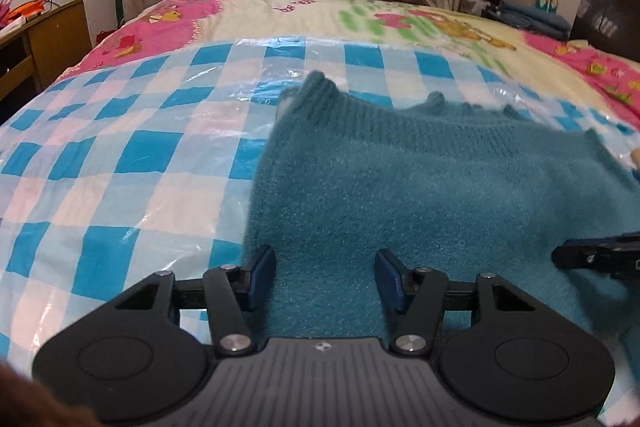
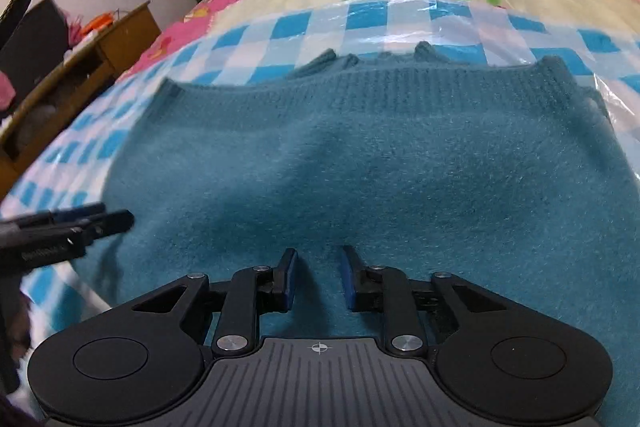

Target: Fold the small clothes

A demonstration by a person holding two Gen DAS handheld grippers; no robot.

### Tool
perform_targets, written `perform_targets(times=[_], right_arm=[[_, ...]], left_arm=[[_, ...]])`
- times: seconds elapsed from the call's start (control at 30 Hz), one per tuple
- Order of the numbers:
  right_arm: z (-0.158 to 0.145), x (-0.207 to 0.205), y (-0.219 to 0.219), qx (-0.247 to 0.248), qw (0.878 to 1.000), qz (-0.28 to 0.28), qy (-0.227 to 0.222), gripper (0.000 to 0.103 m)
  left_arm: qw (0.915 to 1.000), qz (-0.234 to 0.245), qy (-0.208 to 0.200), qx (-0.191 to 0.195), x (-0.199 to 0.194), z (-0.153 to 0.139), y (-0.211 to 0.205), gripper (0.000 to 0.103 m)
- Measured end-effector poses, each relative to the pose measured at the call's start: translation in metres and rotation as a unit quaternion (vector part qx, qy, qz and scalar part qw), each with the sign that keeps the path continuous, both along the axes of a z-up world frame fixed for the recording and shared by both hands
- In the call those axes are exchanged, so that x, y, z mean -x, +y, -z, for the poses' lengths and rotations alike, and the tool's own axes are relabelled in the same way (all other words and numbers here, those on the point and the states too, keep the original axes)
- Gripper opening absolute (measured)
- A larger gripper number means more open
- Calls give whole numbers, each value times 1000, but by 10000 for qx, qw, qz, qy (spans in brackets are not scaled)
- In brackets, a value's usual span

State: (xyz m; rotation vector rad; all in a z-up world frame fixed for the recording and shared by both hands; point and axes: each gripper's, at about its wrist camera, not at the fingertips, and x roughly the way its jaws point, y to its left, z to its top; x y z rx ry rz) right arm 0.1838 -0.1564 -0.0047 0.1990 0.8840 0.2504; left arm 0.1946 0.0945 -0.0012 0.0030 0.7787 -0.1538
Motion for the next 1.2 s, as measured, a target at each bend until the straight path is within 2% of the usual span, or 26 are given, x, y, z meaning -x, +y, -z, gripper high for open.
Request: perform_targets(times=[0.1, 0.2, 0.3, 0.4, 0.5, 0.57, 0.67, 0.93, 1.07, 1.2], right_arm=[[-8, 4, -14, -270, 9993, 169, 177, 16], [-21, 22, -31, -389, 9985, 381, 13, 26], [-31, 40, -59, -536, 9951, 819, -142, 26], [-37, 51, -90, -534, 9879, 1420, -333, 27], [-38, 56, -118, -475, 9789, 1945, -404, 34], [-38, 57, -132, -521, 9743, 2151, -418, 35], [-35, 55, -145, -535, 9698, 2355, -353, 41], [-18, 47, -153, -633, 9670, 2468, -61, 46], [-10, 41, -160, -959, 9640, 2479, 100, 47], [-7, 31, -163, -988, 9659, 2386, 186, 49]], left_arm=[[10000, -30, -8, 41, 2, -2, 0, 61], [9999, -10, -133, 6, 7, -10, -4, 61], [9998, 63, -190, 47, 8, -14, -7, 61], [10000, 8, -28, -58, 2, -7, -10, 61], [9999, -49, 48, -72, -1, -4, -11, 61], [10000, -52, 6, -58, 2, -9, -14, 61], [9999, 82, -92, 19, 10, -19, -18, 61], [9936, 1073, -337, 6, 57, -34, -72, 61], [9844, 1741, -241, 107, 79, -30, -111, 61], [9725, 2299, -352, -150, 98, -21, -152, 61]])
